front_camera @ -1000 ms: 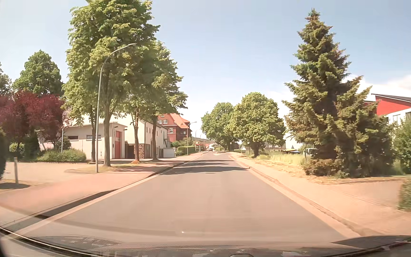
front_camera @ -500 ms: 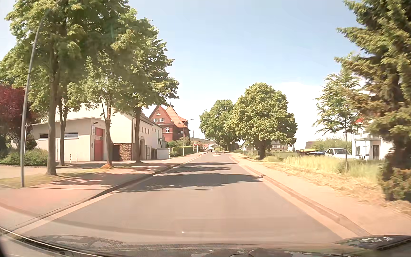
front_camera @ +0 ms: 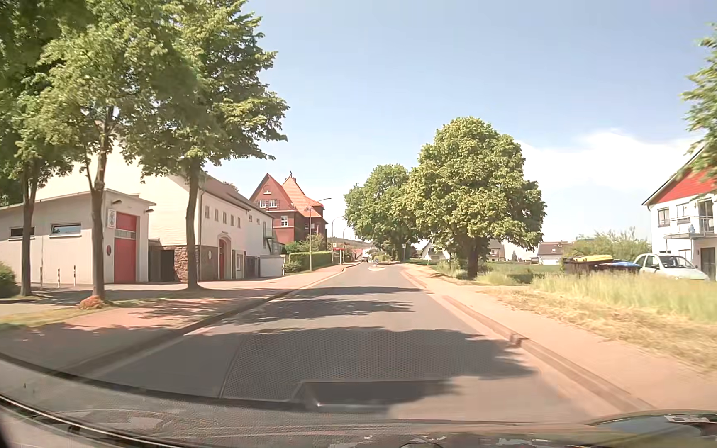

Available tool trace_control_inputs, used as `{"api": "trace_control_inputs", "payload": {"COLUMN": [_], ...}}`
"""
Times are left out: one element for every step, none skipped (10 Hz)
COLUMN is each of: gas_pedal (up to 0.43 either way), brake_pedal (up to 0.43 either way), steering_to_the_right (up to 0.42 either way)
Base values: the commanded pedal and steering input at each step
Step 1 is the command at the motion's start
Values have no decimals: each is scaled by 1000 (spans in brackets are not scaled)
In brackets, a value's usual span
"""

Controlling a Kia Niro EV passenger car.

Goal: Follow the waypoints while adhering to traffic rules and regulations

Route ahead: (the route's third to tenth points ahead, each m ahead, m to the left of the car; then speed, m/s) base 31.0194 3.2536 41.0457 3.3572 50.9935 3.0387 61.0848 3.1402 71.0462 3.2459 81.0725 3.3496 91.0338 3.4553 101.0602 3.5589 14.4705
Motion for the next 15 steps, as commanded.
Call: {"api": "trace_control_inputs", "payload": {"gas_pedal": [177, 177, 177, 177, 169, 169, 169, 177, 177, 177, 177, 177, 177, 177, 177], "brake_pedal": [0, 0, 0, 0, 0, 0, 0, 0, 0, 0, 0, 0, 0, 0, 0], "steering_to_the_right": [-2, -3, -3, -3, -3, -3, -3, -3, -3, -3, -3, -3, -3, -2, -2]}}
